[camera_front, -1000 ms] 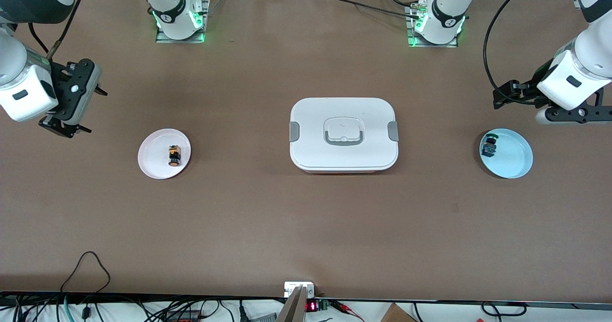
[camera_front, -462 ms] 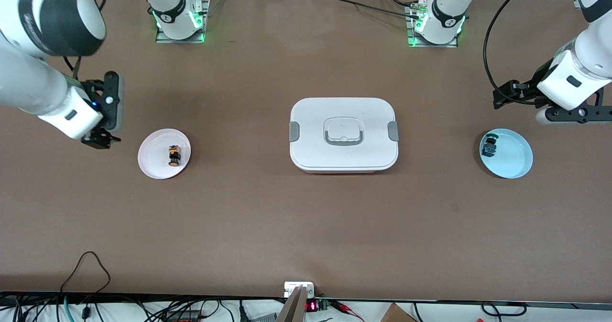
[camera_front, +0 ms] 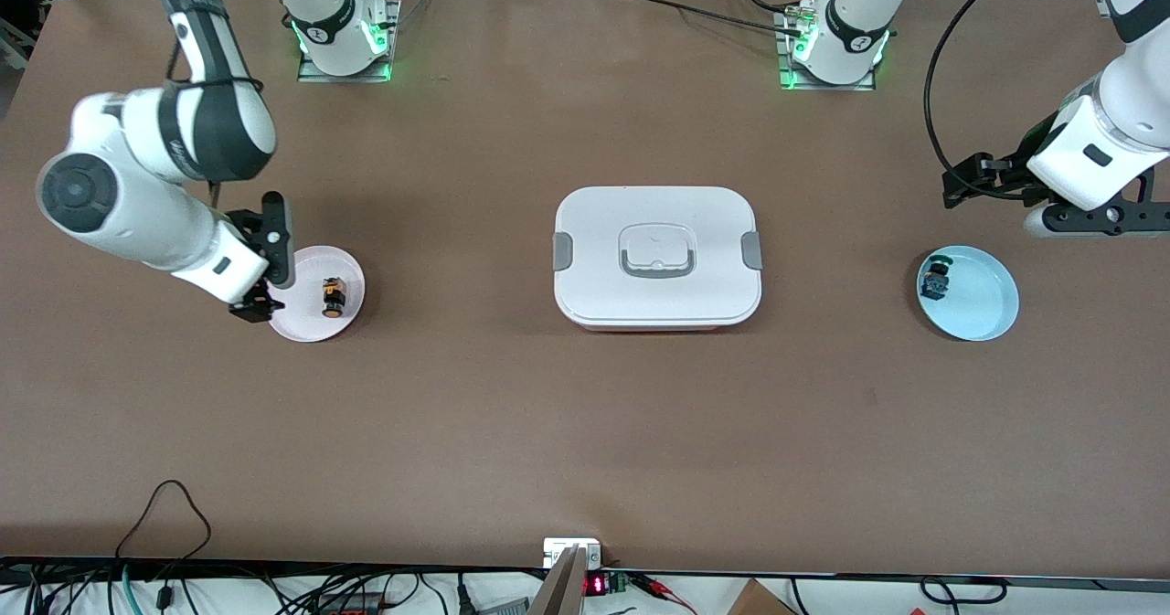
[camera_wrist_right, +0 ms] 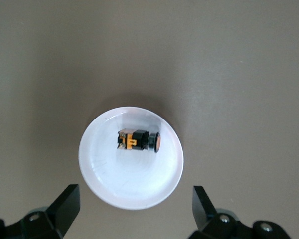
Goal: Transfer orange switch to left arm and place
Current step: 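Move the right gripper over the orange switch in the white dish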
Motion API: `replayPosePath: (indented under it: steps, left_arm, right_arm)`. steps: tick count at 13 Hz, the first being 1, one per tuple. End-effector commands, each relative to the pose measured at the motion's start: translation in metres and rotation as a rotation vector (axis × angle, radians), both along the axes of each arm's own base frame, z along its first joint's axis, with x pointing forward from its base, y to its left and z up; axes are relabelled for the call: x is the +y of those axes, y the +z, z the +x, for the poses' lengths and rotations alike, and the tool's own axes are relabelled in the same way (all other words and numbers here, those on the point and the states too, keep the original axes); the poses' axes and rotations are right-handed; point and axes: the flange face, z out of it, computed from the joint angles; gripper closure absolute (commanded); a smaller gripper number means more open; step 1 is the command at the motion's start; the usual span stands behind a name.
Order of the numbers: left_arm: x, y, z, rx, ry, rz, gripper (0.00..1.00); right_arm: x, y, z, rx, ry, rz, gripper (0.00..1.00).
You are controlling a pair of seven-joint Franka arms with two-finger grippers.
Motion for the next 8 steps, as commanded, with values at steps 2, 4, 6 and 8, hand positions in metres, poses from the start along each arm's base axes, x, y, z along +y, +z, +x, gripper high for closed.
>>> replayPosePath:
  steps: [2,4,6,8]
  left_arm:
    - [-0.001,0.006,0.003,-0.005,0.008,0.004,0.00]
    - [-0.001,0.006,0.003,-0.004,0.006,0.004,0.00]
    - [0.000,0.006,0.003,-0.004,0.008,0.004,0.00]
    - [0.000,0.006,0.003,-0.004,0.008,0.004,0.00]
  right_arm:
    - [-0.001,-0.044,-0.030,-0.050,0.031,0.005,0.00]
    - [-0.003,-0.067,-0.042,-0.093,0.033,0.013,0.00]
    - [-0.004,-0.085,-0.045,-0.093,0.026,0.013,0.00]
    - [-0.003,-0.093,-0.045,-0.099,0.030,0.015,0.00]
